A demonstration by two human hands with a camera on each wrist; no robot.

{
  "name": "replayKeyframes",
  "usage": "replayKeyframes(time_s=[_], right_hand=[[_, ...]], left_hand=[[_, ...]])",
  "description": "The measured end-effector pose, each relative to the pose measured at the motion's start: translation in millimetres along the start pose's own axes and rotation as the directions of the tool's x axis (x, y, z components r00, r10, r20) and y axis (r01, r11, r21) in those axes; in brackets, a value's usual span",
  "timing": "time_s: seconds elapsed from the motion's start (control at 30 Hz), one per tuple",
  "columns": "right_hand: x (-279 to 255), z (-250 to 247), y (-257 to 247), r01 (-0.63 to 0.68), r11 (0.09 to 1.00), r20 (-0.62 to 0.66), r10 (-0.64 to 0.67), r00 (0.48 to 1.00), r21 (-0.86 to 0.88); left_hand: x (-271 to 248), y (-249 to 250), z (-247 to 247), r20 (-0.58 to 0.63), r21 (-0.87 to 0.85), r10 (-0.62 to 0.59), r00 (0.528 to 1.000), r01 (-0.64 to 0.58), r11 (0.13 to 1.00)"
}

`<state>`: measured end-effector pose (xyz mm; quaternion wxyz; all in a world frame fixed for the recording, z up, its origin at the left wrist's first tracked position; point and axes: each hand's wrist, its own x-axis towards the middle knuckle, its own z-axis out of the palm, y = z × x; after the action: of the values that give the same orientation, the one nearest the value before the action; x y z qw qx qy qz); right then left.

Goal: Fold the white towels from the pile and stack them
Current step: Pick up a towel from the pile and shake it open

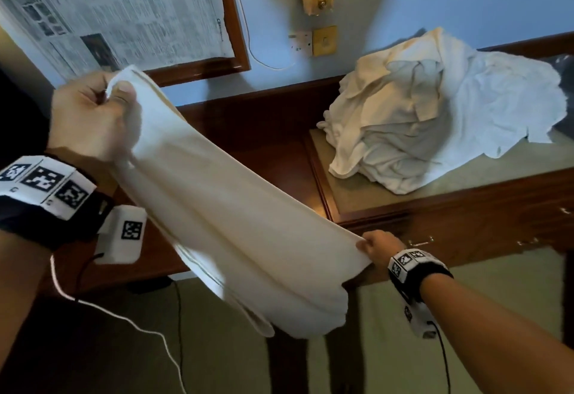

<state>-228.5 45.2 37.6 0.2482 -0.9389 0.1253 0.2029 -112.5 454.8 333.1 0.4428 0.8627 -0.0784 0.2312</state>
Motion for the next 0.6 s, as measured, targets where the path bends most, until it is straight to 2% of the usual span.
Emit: replayKeyframes(time_s=[0.1, 0.13, 0.2, 0.27, 0.33, 0.4, 0.47, 0.53, 0.6], right_hand=[[0, 5, 26, -0.206, 0.975, -0.028, 0.204, 0.978, -0.086], [0, 7, 28, -0.239, 0.966, -0.018, 0.239, 0.971, -0.100], [1, 5, 12, -0.225, 0.968, 0.016, 0.228, 0.973, -0.109], [2, -7, -26, -0.120, 0.992, -0.003, 0.120, 0.993, -0.048], [-1, -28, -80, 0.088, 0.991, -0.112, -0.077, 0.991, 0.102], [-10, -55, -140, 0.383, 0.884, -0.252, -0.320, 0.913, 0.269], [-27, -84, -192, 0.597, 0.644, -0.325, -0.501, 0.802, 0.478], [-41, -109, -227, 0.689, 0.442, -0.380, -0.602, 0.702, 0.574], [-50, -125, -249, 0.754, 0.421, -0.441, -0.626, 0.644, 0.504]], left_hand=[[5, -8, 3, -0.011, 0.051, 0.004, 1.000, -0.003, 0.999], [2, -5, 7, 0.007, 0.062, 0.031, 0.999, -0.031, 0.998], [-5, 0, 19, 0.058, 0.053, 0.077, 0.995, -0.080, 0.995], [-15, 9, 35, 0.110, 0.049, 0.112, 0.988, -0.118, 0.992], [-23, 15, 51, 0.188, 0.001, 0.195, 0.963, -0.199, 0.980], [-29, 19, 65, 0.295, -0.040, 0.246, 0.923, -0.246, 0.969], [-34, 23, 73, 0.397, -0.077, 0.286, 0.872, -0.279, 0.957], [-34, 25, 74, 0.437, -0.102, 0.304, 0.846, -0.289, 0.952], [-32, 26, 69, 0.424, -0.142, 0.309, 0.851, -0.275, 0.951]])
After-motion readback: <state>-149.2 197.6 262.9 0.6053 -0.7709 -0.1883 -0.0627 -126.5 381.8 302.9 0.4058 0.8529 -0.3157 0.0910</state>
